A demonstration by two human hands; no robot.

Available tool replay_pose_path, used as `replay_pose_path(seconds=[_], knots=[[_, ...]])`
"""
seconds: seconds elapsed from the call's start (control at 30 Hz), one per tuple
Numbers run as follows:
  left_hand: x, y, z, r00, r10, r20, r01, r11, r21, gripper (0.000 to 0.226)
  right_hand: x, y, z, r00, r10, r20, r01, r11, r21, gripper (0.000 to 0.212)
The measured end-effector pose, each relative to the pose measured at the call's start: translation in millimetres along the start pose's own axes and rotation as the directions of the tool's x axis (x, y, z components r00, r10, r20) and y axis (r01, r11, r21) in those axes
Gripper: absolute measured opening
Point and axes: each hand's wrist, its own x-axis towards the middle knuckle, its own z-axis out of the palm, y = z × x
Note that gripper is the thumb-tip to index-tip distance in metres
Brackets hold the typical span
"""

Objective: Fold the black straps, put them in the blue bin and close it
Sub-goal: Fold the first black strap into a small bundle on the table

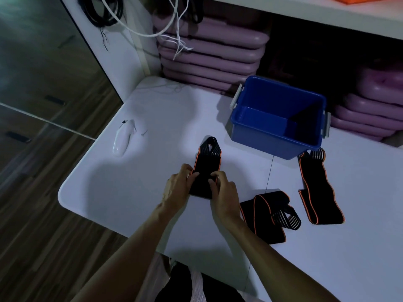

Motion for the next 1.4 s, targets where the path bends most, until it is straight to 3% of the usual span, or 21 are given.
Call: replay_pose_path(seconds=[0.1, 0.23, 0.33, 0.5, 0.6, 0.7, 0.83, 0.93, 1.03, 1.1, 1.23, 1.3, 1.4], knots=[[-1.3, 0.0, -0.6, 0.999, 0.024, -0.031, -0.024, 1.000, 0.000, 0.033, -6.9, -6.6, -1.1, 0.998, -0.025, -0.054, 0.024, 0.999, -0.029, 0.017], [-17.2, -8.9, -7.2, 0.984, 0.175, 0.035, -0.173, 0.983, -0.059, 0.027, -16.9, -12.0, -5.9, 0.995, -0.064, -0.074, 0.057, 0.994, -0.094, 0.020], [-19.0, -15.1, -9.7, 0.978, 0.204, 0.032, -0.203, 0.979, -0.027, 0.030, -24.9, -10.1, -9.9, 0.984, -0.177, -0.010, 0.166, 0.940, -0.297, 0.033], [-14.3, -11.6, -8.6, 0.991, 0.133, 0.021, -0.135, 0.982, 0.130, 0.041, -30.2, -3.4, -14.9, 0.971, -0.226, 0.075, 0.233, 0.834, -0.501, 0.063], [-18.8, -18.6, -12.2, 0.943, 0.333, -0.006, -0.320, 0.911, 0.260, 0.040, -30.8, 5.8, -14.0, 0.948, -0.272, 0.166, 0.318, 0.765, -0.561, 0.080], [-22.9, -40.8, -19.6, 0.855, 0.485, 0.185, -0.519, 0.800, 0.301, 0.056, -25.3, 10.1, -14.6, 0.919, -0.353, 0.176, 0.388, 0.728, -0.564, 0.072], [-13.0, -38.2, -21.8, 0.845, 0.493, 0.208, -0.535, 0.779, 0.326, 0.053, -10.6, 5.6, -21.1, 0.887, -0.409, 0.213, 0.458, 0.726, -0.513, 0.058], [-1.5, -21.6, -23.6, 0.874, 0.454, 0.175, -0.484, 0.850, 0.209, 0.045, 2.9, -1.4, -31.3, 0.918, -0.321, 0.233, 0.381, 0.877, -0.293, 0.050], [13.4, -12.3, -24.6, 0.940, 0.286, 0.186, -0.314, 0.938, 0.146, 0.045, 20.4, -6.9, -32.1, 0.974, -0.123, 0.190, 0.146, 0.983, -0.111, 0.045], [23.3, -7.6, -17.1, 0.957, 0.123, 0.262, -0.167, 0.974, 0.155, 0.045, 25.2, -13.3, -25.3, 0.992, -0.022, 0.127, 0.032, 0.997, -0.077, 0.040], [24.9, 1.2, -2.2, 0.988, -0.047, 0.148, 0.032, 0.994, 0.101, 0.040, 17.7, -27.5, -11.1, 0.996, 0.071, -0.053, -0.077, 0.990, -0.119, 0.027], [16.7, 6.4, -1.5, 0.997, -0.037, 0.067, 0.033, 0.998, 0.057, 0.047, 12.0, -31.5, -11.3, 0.991, 0.096, -0.091, -0.110, 0.980, -0.165, 0.027], [-1.0, 17.8, -3.2, 0.986, 0.157, -0.057, -0.149, 0.982, 0.114, 0.041, 0.7, -31.7, -17.3, 0.992, 0.021, -0.121, -0.053, 0.960, -0.273, 0.034]])
